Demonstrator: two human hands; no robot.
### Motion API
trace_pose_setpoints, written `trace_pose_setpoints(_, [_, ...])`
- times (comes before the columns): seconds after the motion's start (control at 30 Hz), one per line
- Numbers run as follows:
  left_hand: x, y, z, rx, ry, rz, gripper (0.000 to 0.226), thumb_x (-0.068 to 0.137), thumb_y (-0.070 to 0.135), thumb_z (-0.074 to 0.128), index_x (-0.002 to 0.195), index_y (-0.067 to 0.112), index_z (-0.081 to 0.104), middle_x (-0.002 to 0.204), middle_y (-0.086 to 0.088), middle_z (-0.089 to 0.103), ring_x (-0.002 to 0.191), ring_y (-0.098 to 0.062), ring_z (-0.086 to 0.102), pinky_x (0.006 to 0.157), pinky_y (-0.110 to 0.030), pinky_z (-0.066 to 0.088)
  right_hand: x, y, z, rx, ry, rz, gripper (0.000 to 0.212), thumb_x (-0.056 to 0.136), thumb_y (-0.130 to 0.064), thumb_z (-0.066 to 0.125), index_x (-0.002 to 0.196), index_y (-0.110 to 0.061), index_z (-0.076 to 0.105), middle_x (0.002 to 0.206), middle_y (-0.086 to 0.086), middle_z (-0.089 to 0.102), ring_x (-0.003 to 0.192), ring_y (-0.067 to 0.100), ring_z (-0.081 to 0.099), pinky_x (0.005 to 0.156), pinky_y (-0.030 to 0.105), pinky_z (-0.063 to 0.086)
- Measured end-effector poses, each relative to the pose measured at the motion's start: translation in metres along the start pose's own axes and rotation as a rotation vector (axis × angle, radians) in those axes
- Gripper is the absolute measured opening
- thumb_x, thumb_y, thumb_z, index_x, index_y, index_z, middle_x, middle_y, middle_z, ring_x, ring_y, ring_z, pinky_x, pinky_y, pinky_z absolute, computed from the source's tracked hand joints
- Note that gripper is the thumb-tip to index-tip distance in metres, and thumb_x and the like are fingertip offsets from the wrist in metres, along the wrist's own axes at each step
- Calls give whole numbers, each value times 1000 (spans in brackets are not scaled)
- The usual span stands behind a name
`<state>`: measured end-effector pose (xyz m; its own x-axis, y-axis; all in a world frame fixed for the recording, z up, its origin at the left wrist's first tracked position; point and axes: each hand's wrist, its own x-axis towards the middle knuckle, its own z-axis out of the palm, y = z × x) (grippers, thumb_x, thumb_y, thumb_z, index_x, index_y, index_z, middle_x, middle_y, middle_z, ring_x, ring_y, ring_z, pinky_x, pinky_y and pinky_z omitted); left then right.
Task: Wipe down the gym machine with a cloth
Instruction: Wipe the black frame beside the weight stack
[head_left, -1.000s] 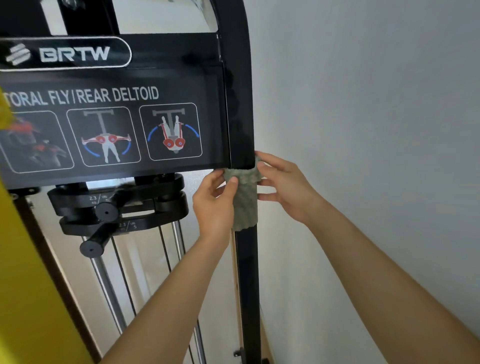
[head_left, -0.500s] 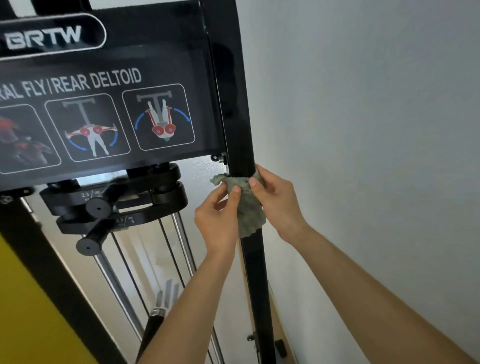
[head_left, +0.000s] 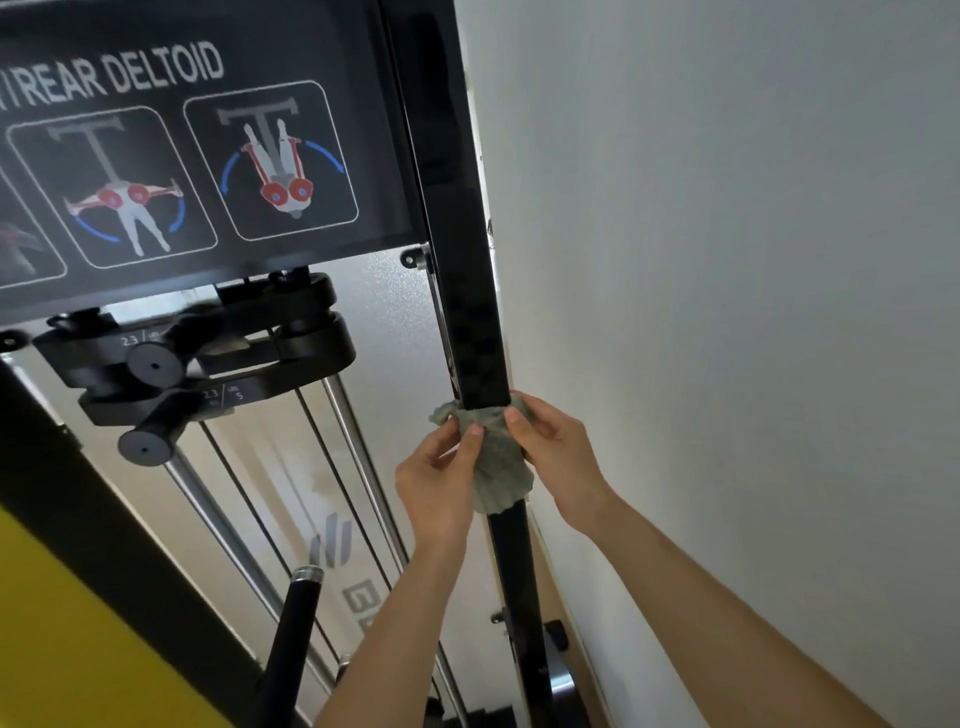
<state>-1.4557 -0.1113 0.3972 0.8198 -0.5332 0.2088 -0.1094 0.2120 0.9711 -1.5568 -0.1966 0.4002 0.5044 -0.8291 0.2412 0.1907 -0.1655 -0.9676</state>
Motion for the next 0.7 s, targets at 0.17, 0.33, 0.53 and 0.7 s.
trace_pose_setpoints(0.17, [-9,-29,-7,112,-13,4,38,88,31,77,123,15,73,111,5,75,96,-6,71,89,-27,58,-10,27,-3,45,16,78,37,95,-31,68,128,-30,53,127,-3,66,114,15,66,105,43,52])
trace_pose_setpoints(0.33, [-16,-55,-14,230,-25,-22,32,92,31,74,121,20,72,107,5,68,94,-10,65,81,-17,51,-20,52,-3,28,43,137,22,95,-26,67,110,-29,51,120,-1,67,109,14,68,103,44,53])
trace_pose_setpoints(0.53, [-24,-87,-25,157,-104,-171,35,93,23,73,127,19,69,104,9,71,87,0,67,81,-17,52,-35,88,-6,-25,31,235,20,97,-28,66,115,-20,62,112,0,72,104,20,71,99,49,55])
trace_pose_setpoints(0.7, [-30,-117,-29,109,-139,-233,33,94,20,71,127,23,68,107,7,73,85,-1,70,80,-18,56,-44,116,-6,-78,76,291,23,97,-23,66,119,-16,63,116,4,72,108,22,69,97,50,56])
